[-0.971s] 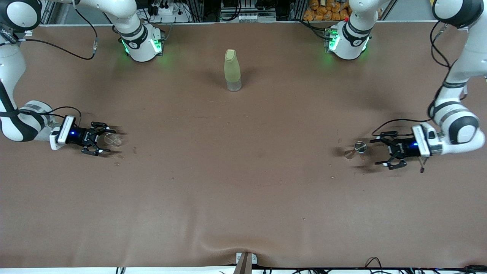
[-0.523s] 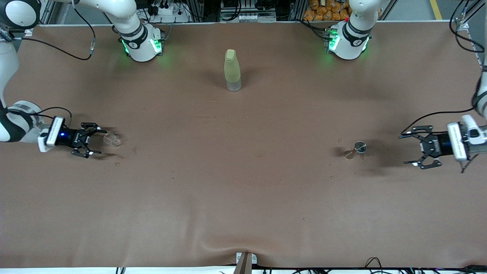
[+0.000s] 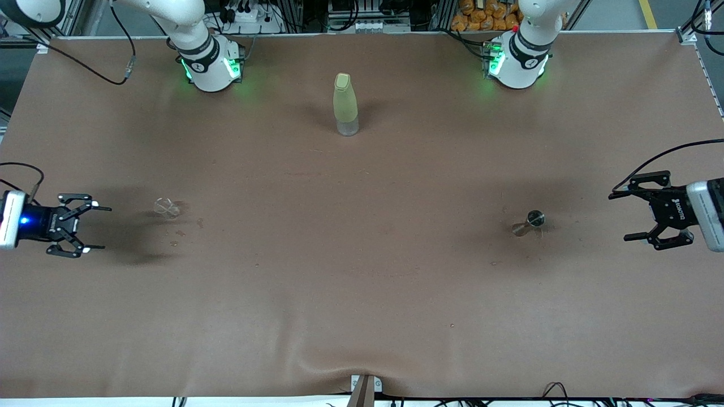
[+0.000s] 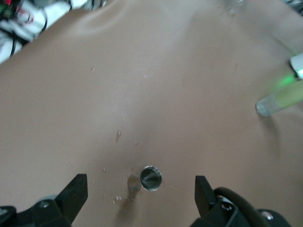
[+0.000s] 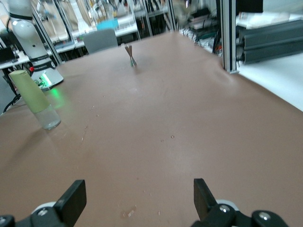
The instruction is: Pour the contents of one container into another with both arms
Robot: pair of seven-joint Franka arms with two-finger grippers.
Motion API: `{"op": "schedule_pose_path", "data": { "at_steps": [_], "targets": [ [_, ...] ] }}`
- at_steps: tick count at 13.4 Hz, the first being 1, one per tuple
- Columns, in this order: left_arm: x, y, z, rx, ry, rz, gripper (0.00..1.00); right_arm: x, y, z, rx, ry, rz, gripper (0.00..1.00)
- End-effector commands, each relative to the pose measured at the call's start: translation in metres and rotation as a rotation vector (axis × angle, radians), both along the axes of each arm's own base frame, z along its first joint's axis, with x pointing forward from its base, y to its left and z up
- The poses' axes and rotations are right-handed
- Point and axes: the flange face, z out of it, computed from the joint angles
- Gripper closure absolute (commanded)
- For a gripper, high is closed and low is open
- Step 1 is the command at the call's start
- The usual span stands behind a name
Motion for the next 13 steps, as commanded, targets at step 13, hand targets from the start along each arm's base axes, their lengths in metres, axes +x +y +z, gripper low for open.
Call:
{"op": "schedule_pose_path", "data": {
  "at_steps": [13],
  "targets": [
    [-0.001,-0.158,0.050,0.578,0.299,0.920,0.00,-0.004,0.163,0.225,-0.628,0.186,-0.270,0.00]
  ]
}}
